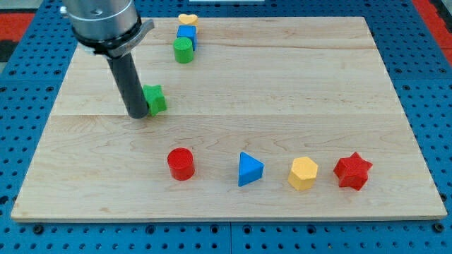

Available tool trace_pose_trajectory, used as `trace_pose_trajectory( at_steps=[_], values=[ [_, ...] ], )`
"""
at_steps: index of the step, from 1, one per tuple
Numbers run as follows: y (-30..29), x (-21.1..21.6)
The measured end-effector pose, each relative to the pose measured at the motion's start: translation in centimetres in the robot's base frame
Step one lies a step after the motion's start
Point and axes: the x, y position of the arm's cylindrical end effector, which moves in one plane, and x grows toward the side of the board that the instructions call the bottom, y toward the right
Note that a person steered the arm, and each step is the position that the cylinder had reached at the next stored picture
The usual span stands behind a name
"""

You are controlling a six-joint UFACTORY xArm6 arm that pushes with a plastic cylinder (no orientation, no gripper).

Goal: Slide green star closer to the green circle

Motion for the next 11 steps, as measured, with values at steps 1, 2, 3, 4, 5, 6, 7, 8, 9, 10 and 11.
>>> trace_pose_trajectory(
  at_steps=[1, 2, 3, 4, 5, 6, 7, 8, 9, 10, 11],
  values=[
    [1.5, -2.4],
    [2.9, -2.4],
    [3.4, -2.4],
    [5.7, -1.7],
    [7.9, -0.8],
    [5.7, -0.9],
    [7.3, -1.7],
    [7.3, -2.1],
    [6.2, -3.9],
    [6.6, -5.0],
    [7.0, -5.8]
  ],
)
